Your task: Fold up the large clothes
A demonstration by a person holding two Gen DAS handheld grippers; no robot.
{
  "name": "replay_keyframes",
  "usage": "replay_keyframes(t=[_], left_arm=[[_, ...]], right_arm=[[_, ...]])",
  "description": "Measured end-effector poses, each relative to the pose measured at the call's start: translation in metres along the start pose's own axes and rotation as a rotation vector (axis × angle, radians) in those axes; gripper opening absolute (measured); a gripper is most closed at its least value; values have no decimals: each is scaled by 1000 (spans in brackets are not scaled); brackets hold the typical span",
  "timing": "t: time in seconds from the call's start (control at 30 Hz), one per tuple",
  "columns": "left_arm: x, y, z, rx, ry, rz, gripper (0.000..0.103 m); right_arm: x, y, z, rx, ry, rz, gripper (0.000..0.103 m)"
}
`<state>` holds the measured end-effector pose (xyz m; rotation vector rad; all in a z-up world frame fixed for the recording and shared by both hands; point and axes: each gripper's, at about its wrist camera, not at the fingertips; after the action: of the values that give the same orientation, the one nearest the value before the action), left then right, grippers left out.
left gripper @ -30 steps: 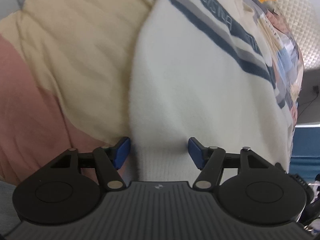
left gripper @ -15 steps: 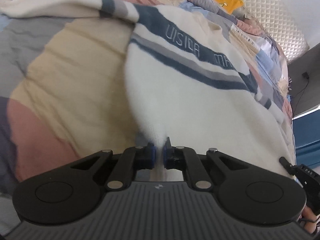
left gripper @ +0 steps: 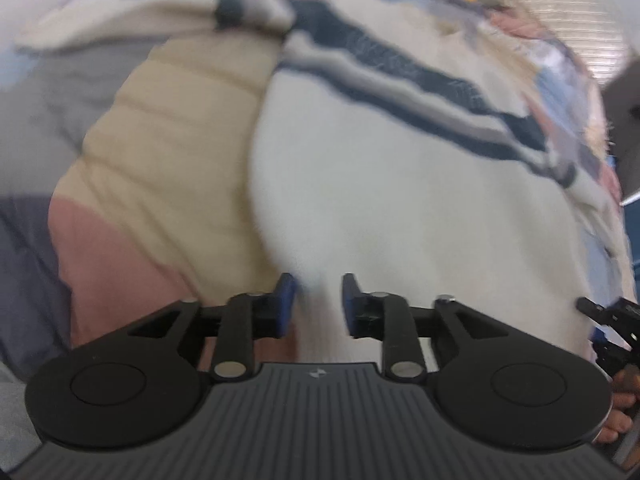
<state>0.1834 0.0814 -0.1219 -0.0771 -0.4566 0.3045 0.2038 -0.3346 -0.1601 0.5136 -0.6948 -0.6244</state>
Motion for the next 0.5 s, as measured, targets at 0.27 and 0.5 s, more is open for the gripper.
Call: replay_keyframes(t=[0.27, 0.5], left_arm=[[2, -77, 65, -153, -161, -83, 41], [20, -148, 89, -252, -240, -105, 41]], right_arm=[[14, 9, 18, 3, -86, 87, 36], [38, 36, 46, 86, -191, 213, 36]])
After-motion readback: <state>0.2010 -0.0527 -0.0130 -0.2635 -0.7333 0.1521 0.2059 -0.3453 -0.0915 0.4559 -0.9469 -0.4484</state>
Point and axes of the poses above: each gripper's, at about its wrist camera, not at the fingertips, and z roughly against the way its jaws point, y to its left, x to its top, and after that the axes turned 11 degrees about x, right-handed
